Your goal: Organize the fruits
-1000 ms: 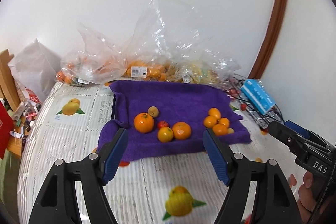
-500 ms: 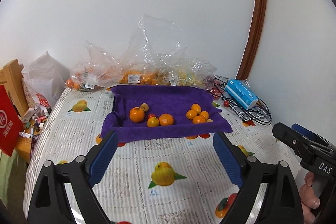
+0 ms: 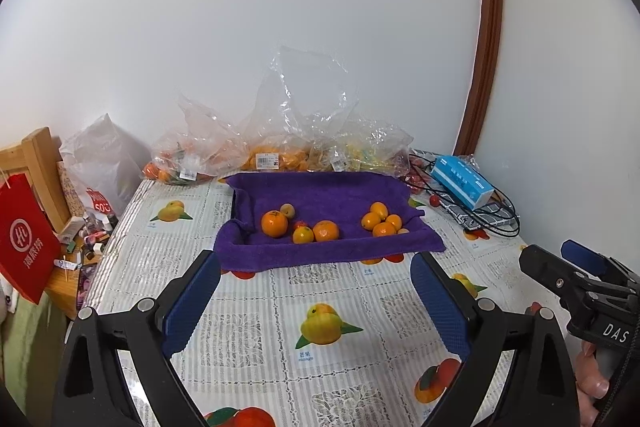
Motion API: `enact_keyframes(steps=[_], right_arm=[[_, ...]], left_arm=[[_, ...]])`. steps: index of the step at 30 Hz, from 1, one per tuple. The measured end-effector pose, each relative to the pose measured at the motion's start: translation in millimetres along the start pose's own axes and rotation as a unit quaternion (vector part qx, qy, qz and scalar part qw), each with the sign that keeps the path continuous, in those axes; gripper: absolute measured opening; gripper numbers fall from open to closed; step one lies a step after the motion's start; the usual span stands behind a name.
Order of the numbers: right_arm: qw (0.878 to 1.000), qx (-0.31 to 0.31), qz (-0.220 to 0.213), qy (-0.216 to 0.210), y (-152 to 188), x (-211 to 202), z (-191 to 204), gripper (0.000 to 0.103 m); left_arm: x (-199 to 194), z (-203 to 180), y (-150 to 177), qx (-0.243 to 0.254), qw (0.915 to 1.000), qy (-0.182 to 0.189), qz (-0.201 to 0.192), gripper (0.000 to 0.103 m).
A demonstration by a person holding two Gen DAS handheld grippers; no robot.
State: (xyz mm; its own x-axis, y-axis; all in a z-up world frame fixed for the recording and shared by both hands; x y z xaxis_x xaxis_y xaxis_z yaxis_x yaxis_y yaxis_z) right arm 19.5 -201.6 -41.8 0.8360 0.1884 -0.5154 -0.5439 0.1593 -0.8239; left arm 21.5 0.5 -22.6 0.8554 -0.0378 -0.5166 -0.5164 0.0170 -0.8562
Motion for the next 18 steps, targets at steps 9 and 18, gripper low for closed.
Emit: enact_keyframes(steps=[9, 18], right_arm=[[1.000, -0.006, 0.000, 0.003, 2.9, -1.4, 4.7, 0.101], [1.000, -0.007, -0.002, 0.006, 3.0, -4.0, 5.6, 0.101]], left_arm=[[-2.6, 3.2, -0.2, -0.004, 1.0000, -0.006, 0.002, 0.096], [-3.9, 2.6, -0.4, -0.002, 1.0000, -0.006, 0.002, 0.096]])
Point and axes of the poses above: each gripper's, at about its wrist camera, not at the fingertips, and x roughly the way its jaws point, z to its left, y to its underside, the point moved 3 cm from there along x, roughly the way its jaws point, and after that the axes turned 5 degrees about x, right-handed, at the moved point
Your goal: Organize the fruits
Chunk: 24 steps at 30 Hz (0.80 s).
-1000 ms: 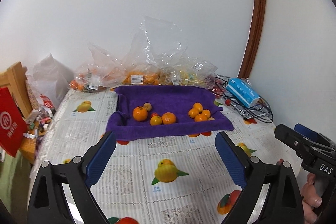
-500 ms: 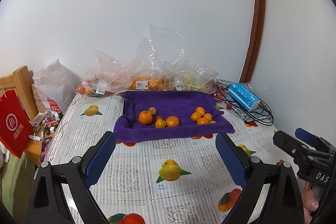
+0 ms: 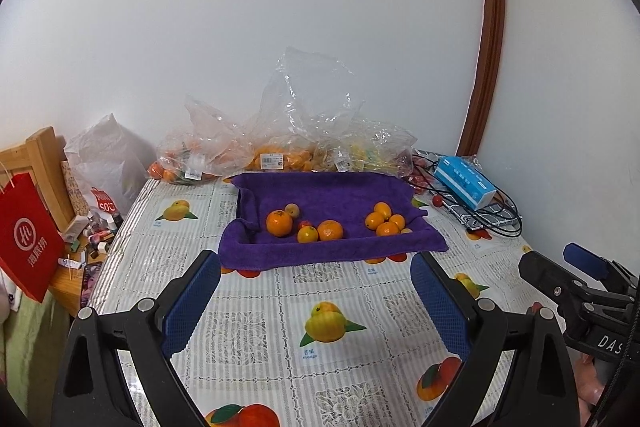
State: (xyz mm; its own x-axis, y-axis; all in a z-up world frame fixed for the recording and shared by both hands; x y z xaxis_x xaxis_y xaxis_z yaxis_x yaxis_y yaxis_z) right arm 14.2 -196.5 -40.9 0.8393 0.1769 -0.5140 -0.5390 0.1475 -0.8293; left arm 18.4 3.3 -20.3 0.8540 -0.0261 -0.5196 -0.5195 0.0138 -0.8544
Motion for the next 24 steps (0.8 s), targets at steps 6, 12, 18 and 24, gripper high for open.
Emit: enact_keyframes(steps=[6, 12, 18, 24], right_arm=[[1.000, 0.001, -0.001, -0.001, 0.1, -0.7, 0.0, 0.101], [1.000, 0.002, -0.004, -0.003, -1.5, -3.7, -2.6, 0.101], [1.000, 0.001, -0.004, -0.003, -2.0, -4.6, -2.6, 0.101], [1.000, 0.002, -0.005, -0.004, -2.9, -5.8, -2.8, 0.101]], left_arm=[[-1.3, -1.6, -0.3, 0.001, 1.0000, 0.001, -0.001, 0.096], [-2.5, -3.3, -1.4, 0.004, 1.0000, 0.004, -0.001, 0.096], [-3.8, -4.4, -2.4, 0.007, 1.0000, 0.005, -0.003, 0.096], [-4.3, -4.9, -2.2, 0.007, 0.9999, 0.006, -0.004, 0.096]])
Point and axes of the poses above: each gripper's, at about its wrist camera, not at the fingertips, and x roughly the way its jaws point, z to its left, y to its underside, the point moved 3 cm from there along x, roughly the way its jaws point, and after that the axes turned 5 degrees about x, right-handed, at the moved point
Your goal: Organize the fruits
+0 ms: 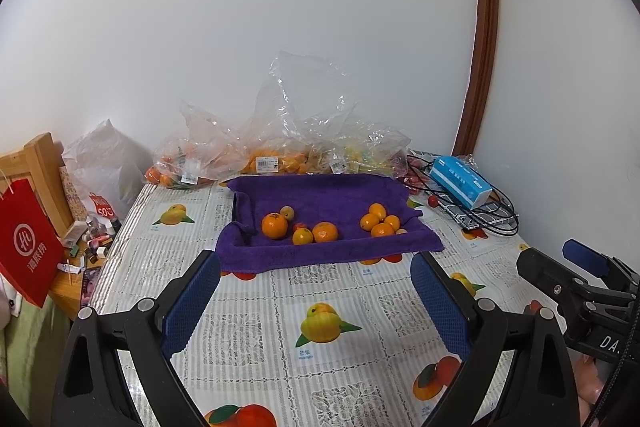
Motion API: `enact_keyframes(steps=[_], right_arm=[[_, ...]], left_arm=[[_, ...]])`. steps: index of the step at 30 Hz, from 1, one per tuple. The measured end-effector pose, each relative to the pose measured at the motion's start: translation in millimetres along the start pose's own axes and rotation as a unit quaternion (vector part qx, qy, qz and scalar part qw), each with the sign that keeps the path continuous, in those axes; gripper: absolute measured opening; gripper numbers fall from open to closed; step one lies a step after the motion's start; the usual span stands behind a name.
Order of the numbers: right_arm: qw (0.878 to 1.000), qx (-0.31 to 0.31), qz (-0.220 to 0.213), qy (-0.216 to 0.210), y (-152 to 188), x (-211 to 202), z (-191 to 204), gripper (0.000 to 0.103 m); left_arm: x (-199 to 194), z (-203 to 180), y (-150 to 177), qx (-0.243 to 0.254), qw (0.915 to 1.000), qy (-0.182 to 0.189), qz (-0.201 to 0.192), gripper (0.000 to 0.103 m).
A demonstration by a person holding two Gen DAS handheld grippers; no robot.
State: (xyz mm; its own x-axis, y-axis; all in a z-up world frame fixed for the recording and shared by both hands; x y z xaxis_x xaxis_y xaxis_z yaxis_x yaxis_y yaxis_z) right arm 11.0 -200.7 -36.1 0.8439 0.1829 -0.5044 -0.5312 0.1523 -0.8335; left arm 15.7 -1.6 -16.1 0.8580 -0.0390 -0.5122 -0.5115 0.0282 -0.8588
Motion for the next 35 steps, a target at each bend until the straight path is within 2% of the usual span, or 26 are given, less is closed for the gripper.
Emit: enact_keyframes(steps=[35], right_arm=[[1.000, -0.001, -0.003, -0.002, -1.0, -3.3, -1.1, 0.101]], left_arm=[[-2.6, -0.5, -2.8, 0.005, 1.0000, 0.005, -0.007, 0.096]])
Point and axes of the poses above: each gripper's, at about its wrist camera, not at the fingertips, and x roughly the way its jaws point, z to its left, y to its underside, the point moved 3 cm from there along x, roughly the way its jaws point, and after that the axes turned 5 degrees about x, right-handed, at the moved point
